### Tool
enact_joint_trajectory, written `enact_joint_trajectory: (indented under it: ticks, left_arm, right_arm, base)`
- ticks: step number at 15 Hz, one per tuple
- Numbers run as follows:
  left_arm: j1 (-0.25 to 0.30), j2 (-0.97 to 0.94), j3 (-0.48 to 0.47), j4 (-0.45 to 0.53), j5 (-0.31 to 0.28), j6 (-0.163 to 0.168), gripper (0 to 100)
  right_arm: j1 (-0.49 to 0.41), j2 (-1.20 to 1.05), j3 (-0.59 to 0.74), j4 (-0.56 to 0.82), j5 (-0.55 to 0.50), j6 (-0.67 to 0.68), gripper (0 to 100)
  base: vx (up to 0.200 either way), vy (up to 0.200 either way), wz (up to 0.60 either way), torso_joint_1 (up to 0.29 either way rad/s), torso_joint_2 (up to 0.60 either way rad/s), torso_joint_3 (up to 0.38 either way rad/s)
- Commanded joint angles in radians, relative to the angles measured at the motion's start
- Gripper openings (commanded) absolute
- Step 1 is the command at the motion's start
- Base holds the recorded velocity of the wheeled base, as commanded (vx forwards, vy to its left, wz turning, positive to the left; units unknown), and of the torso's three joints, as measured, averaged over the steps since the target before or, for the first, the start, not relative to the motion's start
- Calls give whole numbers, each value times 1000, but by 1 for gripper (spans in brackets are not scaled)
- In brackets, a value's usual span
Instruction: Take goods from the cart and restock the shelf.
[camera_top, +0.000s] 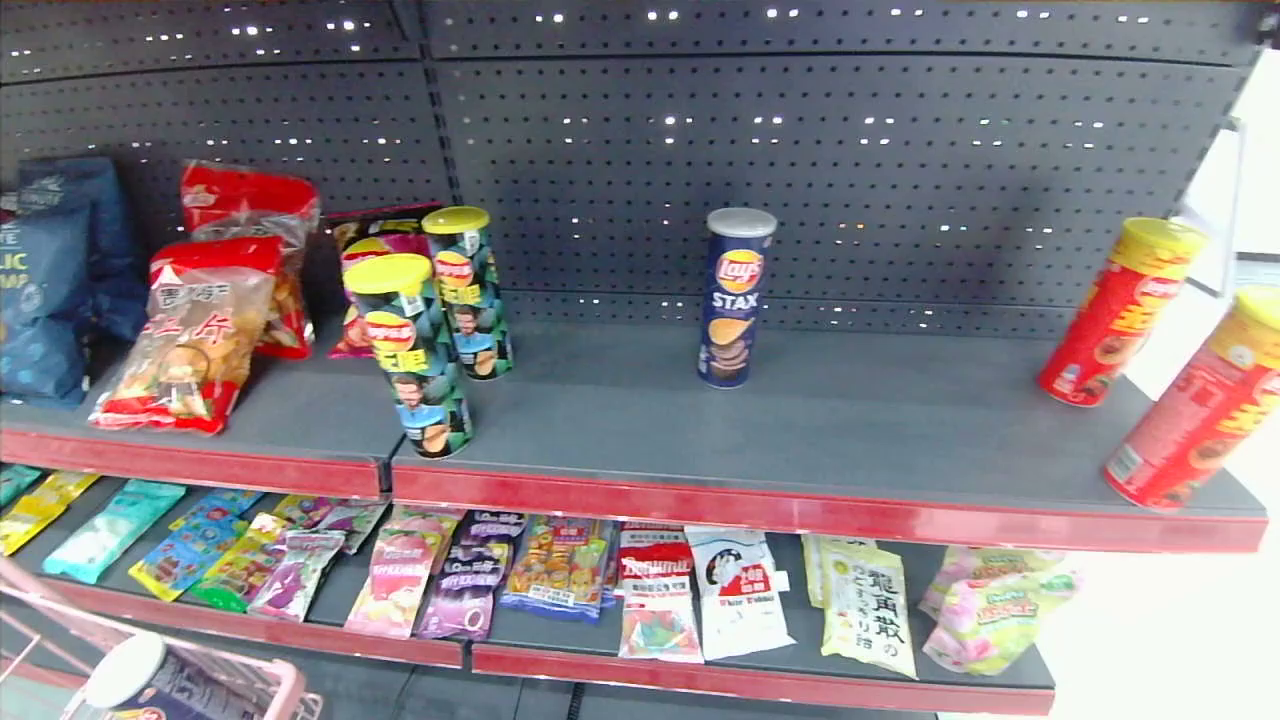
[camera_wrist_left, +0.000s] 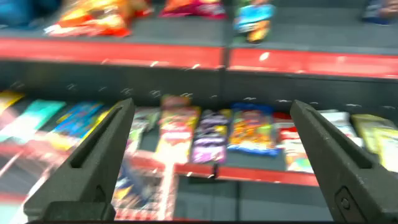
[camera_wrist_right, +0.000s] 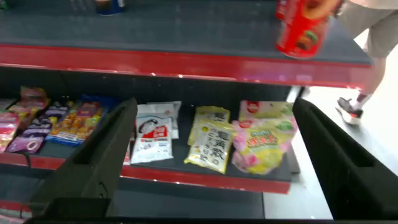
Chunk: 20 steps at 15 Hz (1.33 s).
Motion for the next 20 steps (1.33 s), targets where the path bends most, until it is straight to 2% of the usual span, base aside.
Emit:
enact_joint_trajectory:
  ticks: [1,12,17,20]
  left_arm:
    - [0,0,0,0,0,0,100]
    - [0,0,0,0,0,0,100]
    - [0,0,0,0,0,0,100]
    - [0,0,0,-2,0,0,100]
  right_arm:
    - [0,0,0,0,0,-1,100]
    - [0,0,0,-1,3,-1,100]
    - [0,0,0,-1,3,2,100]
    - [0,0,0,-1,3,2,100]
  base:
    - [0,0,600,17,2,-2]
    - [0,0,600,1,3,3]
    - [0,0,0,-5,11,9]
    - [0,0,0,-137,321,181]
